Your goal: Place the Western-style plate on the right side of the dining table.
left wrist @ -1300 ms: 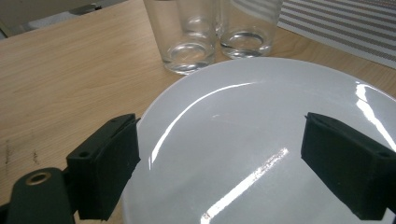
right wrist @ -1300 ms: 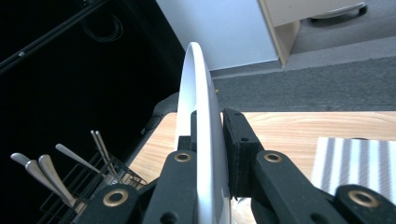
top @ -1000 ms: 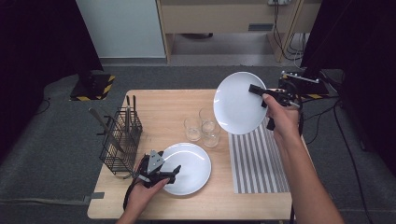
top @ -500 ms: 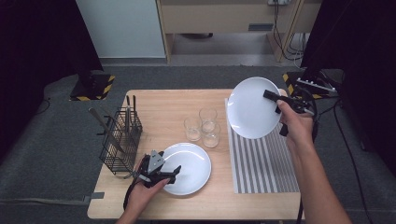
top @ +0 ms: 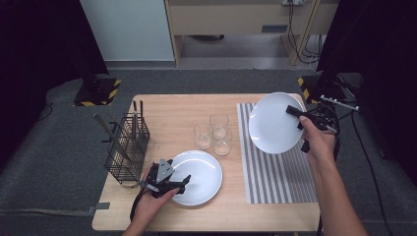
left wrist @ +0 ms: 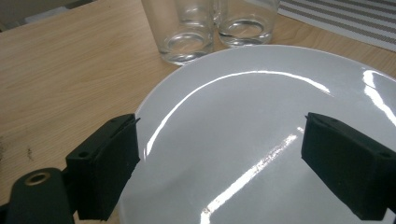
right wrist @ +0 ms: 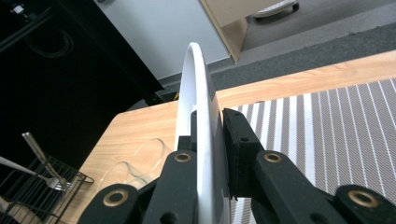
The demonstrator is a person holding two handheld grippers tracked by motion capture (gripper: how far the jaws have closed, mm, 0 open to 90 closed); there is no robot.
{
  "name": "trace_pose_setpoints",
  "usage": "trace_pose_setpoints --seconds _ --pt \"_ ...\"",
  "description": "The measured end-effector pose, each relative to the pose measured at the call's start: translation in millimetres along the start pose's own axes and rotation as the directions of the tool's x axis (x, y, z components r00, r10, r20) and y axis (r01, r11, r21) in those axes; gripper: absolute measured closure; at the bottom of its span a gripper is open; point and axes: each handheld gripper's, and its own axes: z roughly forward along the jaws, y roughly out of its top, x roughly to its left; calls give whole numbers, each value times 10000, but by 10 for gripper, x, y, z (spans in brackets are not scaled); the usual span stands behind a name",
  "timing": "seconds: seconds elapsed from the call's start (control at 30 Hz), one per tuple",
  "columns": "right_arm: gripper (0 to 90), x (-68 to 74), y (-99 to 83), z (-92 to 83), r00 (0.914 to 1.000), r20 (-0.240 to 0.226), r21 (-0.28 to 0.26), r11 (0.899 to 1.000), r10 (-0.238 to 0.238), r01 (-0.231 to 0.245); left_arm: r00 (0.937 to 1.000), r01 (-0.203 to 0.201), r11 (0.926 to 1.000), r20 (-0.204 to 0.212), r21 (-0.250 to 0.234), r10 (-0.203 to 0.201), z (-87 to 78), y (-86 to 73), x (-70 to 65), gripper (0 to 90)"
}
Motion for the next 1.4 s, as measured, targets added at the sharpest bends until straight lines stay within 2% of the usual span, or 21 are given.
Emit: trace_pose_setpoints --seconds 0.2,0.5,0.67,0.9,0.93,1.07,1.2,1.4 --pt "833 -121 -146 66 9999 135 275 9996 40 -43 9998 -207 9998 -11 81 207 -2 7 -20 105" --pt "833 -249 -321 178 9998 166 592 9982 -71 61 9996 -219 9996 -163 184 222 -37 7 -29 105" --pt "833 -342 -420 184 9996 237 586 9981 168 -182 9988 -414 9990 -271 143 417 -104 6 -57 105" --pt "833 -341 -451 188 9995 233 433 9988 229 -239 9984 -466 9988 -313 145 470 -116 10 -63 105" --pt "833 -333 -451 196 9993 280 359 9991 229 -239 9978 -575 9982 -333 169 580 -112 15 -71 105" --pt "833 -351 -454 218 9986 374 239 9990 375 -384 9978 -529 9985 -397 164 535 -118 15 -64 108" --pt "833 -364 -485 288 9962 672 127 9984 549 -559 9974 -587 9981 -409 182 594 -123 12 -59 108" --pt "833 -333 -546 374 9956 756 187 9982 548 -564 9975 -604 9980 -357 175 610 -121 17 -63 108"
